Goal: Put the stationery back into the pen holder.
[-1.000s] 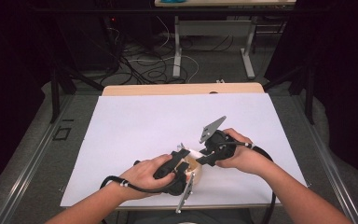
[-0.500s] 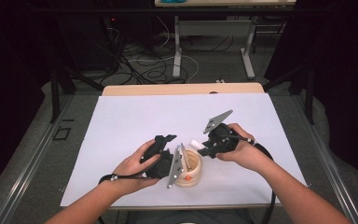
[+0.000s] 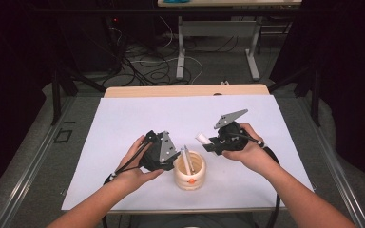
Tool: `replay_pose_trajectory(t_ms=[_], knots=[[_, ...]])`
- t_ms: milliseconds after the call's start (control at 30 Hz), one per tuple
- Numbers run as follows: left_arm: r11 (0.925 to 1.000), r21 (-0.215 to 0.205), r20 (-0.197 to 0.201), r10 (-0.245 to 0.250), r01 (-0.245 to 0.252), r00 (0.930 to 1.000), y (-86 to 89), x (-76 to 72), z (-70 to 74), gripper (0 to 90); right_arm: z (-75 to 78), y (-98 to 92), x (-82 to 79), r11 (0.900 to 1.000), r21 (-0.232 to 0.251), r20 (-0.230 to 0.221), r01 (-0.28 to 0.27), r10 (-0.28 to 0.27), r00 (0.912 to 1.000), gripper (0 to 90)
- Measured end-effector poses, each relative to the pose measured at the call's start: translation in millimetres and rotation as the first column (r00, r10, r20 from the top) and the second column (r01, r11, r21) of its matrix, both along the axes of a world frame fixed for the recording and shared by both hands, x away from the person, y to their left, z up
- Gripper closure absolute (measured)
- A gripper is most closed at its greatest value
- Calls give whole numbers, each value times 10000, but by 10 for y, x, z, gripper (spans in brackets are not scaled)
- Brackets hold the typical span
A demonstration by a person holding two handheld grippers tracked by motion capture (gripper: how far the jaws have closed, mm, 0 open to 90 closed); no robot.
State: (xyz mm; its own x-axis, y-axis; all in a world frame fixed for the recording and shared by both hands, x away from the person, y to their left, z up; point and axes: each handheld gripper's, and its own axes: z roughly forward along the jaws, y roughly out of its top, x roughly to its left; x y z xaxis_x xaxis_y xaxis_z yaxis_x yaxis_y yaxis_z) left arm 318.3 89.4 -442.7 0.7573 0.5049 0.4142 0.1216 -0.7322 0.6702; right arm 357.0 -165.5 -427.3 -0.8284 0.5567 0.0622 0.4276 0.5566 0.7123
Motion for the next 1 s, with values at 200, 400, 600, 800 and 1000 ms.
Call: replay_pose_trajectory(t_ms=[200, 400, 600, 800, 1000], knots=[[9885, -1351, -1400, 490, -681, 9889, 105, 89, -52, 281, 24, -27, -36, 9984, 516, 402, 243, -264, 9988, 697], [9777, -1763, -1866, 808, -1143, 9791, 179, 149, -116, 270, 53, -32, -67, 9906, 1259, 829, 537, -645, 9945, 697], [9290, -3051, -2877, 1198, -2095, 9502, 312, 249, -169, 239, 58, -7, -98, 9791, 1947, 908, 590, -778, 9928, 697], [8518, -4217, -3896, 1393, -3108, 9104, 462, 365, -211, 213, 31, 19, -146, 9659, 2524, 1000, 571, -847, 9914, 697], [8031, -4584, -4572, 1543, -3808, 8759, 584, 424, -232, 171, -24, 13, -194, 9482, 3083, 985, 764, -1117, 9889, 697]])
